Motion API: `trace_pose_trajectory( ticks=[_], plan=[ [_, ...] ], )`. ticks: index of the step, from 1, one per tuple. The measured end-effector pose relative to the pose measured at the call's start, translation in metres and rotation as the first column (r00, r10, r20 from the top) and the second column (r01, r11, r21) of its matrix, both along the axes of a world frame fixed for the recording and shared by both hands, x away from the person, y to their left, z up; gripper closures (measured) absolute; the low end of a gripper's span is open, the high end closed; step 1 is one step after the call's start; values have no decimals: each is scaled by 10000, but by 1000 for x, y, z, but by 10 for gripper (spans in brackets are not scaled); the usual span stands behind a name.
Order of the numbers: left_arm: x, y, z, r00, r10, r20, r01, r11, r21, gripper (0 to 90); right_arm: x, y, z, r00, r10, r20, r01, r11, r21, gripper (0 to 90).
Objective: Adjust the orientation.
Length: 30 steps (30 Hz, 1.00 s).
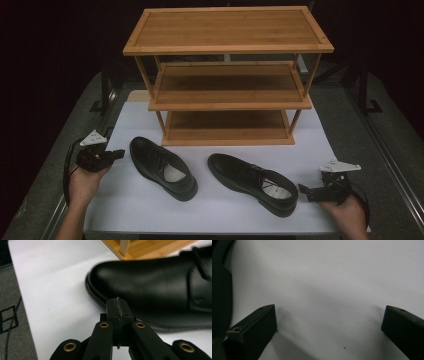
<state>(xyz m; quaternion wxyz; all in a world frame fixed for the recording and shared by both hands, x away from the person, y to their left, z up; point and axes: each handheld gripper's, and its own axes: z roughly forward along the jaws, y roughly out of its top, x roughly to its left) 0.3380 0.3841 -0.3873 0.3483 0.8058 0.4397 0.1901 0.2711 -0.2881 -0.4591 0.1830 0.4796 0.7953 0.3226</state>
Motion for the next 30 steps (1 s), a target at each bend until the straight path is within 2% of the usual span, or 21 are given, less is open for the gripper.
trace_pose_trajectory(
  ticks=[5,9,10,18,25,29,30],
  plan=[
    [23,2,4,9998,167,102,-169,9997,201,900,0,0,0,10000,2,1,-2,10000,0,0],
    [35,3,1,9996,270,127,-273,9994,229,900,0,0,0,10000,0,0,0,10000,2,0],
    [42,3,-2,9993,350,114,-352,9992,209,900,0,0,0,10000,1,0,-1,10000,2,0],
    [66,7,-17,9986,532,-14,-532,9982,261,900,0,0,0,10000,-2,0,2,10000,5,0],
    [75,8,-31,9980,571,-257,-566,9982,191,900,0,0,0,10000,-1,-3,1,10000,8,0],
    [77,2,-37,9987,275,-435,-269,9995,134,900,0,0,0,10000,-5,-1,5,10000,12,0],
    [77,-1,-38,9988,336,-369,-321,9987,408,900,0,0,0,10000,-5,-4,5,10000,11,0]
  ],
)
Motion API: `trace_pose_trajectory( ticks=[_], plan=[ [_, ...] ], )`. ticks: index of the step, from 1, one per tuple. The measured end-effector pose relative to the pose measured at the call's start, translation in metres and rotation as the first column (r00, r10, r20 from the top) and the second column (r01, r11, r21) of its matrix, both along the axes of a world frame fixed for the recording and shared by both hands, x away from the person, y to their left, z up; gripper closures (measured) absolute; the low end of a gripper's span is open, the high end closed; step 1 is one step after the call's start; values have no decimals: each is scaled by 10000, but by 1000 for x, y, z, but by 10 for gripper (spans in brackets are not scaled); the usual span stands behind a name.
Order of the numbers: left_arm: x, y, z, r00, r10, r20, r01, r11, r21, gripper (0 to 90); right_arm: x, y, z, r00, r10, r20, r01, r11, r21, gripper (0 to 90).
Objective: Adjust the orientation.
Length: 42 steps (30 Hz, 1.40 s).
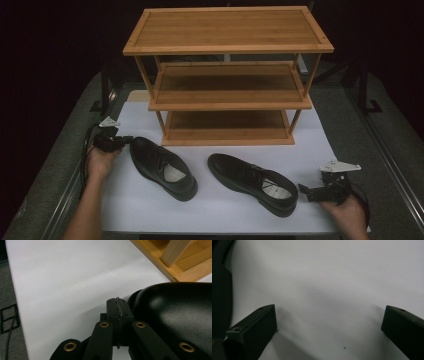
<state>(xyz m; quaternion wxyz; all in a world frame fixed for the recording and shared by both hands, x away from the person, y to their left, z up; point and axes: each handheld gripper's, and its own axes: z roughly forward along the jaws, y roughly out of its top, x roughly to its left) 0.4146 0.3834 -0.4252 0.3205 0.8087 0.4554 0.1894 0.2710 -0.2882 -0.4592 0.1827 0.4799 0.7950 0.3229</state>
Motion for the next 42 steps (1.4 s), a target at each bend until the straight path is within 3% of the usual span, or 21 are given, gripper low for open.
trace_pose_trajectory(
  ticks=[9,17,29,33,37,42],
  plan=[
    [-1,-1,0,9999,-88,67,90,9998,-201,900,0,0,0,10000,-1,-9,1,10000,-2,0],
    [-4,-19,-1,9977,-671,138,675,9972,-336,900,0,0,0,10000,0,-8,0,10000,-4,0],
    [-7,-50,-2,9884,-1507,200,1513,9881,-292,900,0,0,0,10000,-1,-11,1,10000,4,0],
    [-8,-51,-3,9893,-1439,244,1446,9890,-315,900,0,0,0,10000,-2,-9,2,10000,6,0],
    [-16,-45,-2,9906,-1352,216,1358,9903,-296,900,0,0,0,10000,0,3,0,10000,10,0],
    [-49,-38,-1,9911,-1319,151,1321,9911,-138,900,0,0,0,10000,3,-3,-3,10000,4,0]
  ],
)
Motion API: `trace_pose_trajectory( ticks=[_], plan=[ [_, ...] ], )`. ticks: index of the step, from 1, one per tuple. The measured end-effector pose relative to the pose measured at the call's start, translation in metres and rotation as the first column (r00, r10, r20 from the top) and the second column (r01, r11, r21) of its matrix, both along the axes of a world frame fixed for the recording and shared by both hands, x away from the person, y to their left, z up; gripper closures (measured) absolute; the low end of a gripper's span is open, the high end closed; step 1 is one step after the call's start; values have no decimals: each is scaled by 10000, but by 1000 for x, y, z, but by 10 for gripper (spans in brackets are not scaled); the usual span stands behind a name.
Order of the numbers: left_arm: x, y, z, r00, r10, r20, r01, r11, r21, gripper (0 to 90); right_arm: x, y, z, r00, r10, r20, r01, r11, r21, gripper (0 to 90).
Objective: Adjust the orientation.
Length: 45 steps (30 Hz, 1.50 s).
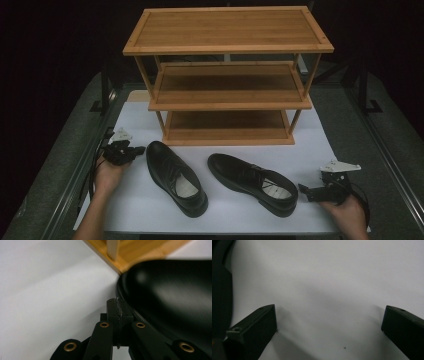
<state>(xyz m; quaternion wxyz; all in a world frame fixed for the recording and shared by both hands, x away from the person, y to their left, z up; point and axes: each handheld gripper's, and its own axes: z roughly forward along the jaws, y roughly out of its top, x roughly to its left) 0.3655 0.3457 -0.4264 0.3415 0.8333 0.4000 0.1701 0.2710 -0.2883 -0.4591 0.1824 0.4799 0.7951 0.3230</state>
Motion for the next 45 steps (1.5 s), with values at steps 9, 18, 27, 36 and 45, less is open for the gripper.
trace_pose_trajectory(
  ticks=[9,18,27,36,45],
  plan=[
    [-55,-2,5,9990,-428,-125,422,9979,-492,900,0,0,0,10000,-4,-4,4,10000,-8,0],
    [-82,-14,-5,9953,-855,-459,838,9958,-366,900,0,0,0,10000,-11,-9,11,10000,-16,0],
    [-69,-23,-11,9937,-990,-517,992,9951,11,900,0,0,0,10000,-17,-22,17,10000,-9,0],
    [-60,-26,-11,9930,-1081,-472,1088,9940,141,900,0,0,0,10000,-12,-14,12,10000,-17,0],
    [-37,-41,-12,9923,-1171,-401,1177,9929,141,900,0,0,0,10000,-3,-11,3,10000,-19,0]
  ],
)
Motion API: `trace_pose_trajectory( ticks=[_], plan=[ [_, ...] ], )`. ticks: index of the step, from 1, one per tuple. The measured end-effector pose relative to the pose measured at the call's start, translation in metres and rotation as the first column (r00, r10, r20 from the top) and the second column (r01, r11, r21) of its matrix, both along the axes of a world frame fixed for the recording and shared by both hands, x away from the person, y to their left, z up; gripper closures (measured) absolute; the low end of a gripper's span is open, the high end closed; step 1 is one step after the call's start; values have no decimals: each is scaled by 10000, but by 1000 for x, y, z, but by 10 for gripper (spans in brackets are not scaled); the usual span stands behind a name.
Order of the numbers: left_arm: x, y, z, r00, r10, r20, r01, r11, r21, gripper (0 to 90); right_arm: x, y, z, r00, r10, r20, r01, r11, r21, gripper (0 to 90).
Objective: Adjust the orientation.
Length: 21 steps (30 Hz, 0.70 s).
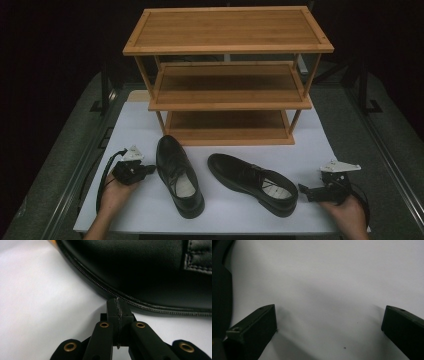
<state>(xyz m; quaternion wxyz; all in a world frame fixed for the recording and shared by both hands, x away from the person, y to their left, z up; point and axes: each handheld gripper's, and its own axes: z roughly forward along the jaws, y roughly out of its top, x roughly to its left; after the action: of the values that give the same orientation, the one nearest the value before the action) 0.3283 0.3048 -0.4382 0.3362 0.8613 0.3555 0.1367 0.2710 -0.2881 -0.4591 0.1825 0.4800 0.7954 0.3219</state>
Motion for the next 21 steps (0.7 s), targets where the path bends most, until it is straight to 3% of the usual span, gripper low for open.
trace_pose_trajectory(
  ticks=[9,21],
  plan=[
    [21,-25,-1,9992,-388,-1,388,9992,-9,900,0,0,0,10000,6,6,-6,10000,3,0],
    [28,-37,-3,9987,-504,15,504,9984,-239,900,0,0,0,10000,3,8,-3,10000,0,0]
  ],
)
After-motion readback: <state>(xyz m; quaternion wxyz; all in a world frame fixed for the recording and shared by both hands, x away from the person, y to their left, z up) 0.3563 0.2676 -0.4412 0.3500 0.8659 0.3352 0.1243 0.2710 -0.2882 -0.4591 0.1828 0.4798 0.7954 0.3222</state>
